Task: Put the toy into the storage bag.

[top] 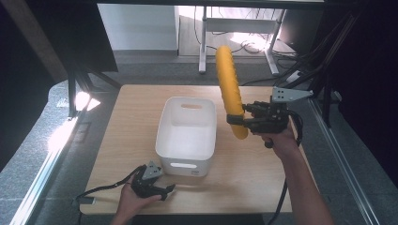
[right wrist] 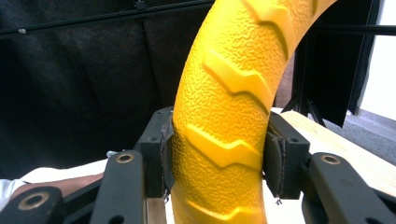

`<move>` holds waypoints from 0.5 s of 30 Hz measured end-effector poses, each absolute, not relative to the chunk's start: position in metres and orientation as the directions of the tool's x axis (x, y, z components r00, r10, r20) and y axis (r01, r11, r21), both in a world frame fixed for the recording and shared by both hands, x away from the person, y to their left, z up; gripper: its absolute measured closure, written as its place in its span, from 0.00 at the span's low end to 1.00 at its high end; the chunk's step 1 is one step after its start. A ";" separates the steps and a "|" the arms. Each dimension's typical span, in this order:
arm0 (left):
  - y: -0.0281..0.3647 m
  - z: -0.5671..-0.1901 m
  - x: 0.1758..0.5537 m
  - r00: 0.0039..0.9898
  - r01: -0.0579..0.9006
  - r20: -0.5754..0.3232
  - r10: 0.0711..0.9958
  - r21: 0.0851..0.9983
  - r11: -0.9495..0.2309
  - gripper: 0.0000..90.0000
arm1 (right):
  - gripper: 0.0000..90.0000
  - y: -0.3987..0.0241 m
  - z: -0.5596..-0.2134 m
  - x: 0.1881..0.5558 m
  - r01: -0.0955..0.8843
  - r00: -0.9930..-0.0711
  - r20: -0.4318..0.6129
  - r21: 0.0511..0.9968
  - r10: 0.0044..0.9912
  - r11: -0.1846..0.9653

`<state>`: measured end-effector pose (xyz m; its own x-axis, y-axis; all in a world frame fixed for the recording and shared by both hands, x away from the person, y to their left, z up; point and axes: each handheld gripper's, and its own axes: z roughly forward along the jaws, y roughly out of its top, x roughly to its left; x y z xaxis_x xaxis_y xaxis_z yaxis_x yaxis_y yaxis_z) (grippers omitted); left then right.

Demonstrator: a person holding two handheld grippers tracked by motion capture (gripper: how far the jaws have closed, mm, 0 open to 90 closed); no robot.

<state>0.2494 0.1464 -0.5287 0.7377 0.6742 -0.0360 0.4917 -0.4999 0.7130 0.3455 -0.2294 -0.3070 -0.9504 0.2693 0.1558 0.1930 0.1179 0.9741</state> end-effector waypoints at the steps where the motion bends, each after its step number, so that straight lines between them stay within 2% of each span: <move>1: 0.146 -0.529 0.249 0.737 0.492 -0.036 0.674 0.713 -0.500 0.17 | 0.57 -0.228 -0.306 0.346 0.190 -0.951 0.153 0.975 0.269 0.118; 15: 0.147 -0.528 0.249 0.738 0.491 -0.035 0.674 0.713 -0.500 0.17 | 0.57 -0.214 -0.296 0.346 0.166 -0.961 0.134 0.979 0.242 0.118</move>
<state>0.2493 0.1469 -0.5282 0.7380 0.6738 -0.0352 0.4907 -0.5002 0.7134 0.3463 -0.2144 -0.2958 -0.9609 0.2424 0.1339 0.1662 0.1183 0.9790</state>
